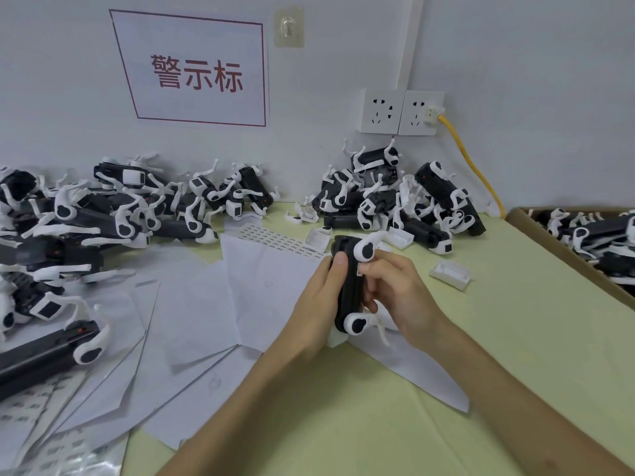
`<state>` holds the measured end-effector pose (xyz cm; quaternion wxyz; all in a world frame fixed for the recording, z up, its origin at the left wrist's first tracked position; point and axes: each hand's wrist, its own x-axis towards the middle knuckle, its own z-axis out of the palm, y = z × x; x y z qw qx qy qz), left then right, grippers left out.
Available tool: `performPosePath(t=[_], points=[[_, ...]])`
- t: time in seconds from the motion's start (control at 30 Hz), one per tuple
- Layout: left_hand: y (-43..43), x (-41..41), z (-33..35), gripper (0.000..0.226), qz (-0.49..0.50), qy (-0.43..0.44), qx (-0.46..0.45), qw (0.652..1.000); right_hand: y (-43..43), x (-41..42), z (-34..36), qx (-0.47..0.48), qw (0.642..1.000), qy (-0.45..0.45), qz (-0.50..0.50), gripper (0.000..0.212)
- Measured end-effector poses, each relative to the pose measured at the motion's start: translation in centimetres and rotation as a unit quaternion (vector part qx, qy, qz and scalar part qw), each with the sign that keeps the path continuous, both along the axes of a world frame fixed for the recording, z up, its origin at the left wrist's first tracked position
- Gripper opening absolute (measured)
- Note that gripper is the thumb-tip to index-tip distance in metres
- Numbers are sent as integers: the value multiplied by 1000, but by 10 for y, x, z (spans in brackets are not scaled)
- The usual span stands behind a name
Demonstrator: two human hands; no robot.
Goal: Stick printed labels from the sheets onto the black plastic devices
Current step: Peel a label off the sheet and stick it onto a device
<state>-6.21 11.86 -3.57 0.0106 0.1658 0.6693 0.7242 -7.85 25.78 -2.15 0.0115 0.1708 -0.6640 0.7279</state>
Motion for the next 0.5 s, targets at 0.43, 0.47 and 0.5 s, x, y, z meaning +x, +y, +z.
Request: performPosePath(t=[0.43,0.47,0.5], points=[[0,-1,-2,69,0,1,-8,1000,-1,1,2,3,1000,-1,1,31],[1,-1,-2,68,-3,2,-7,1000,-1,1,2,0,1000,-2,3,31],[0,-2,-1,68,-8,0,-2,1000,0,0,2,-4,1000,-2,5,30]])
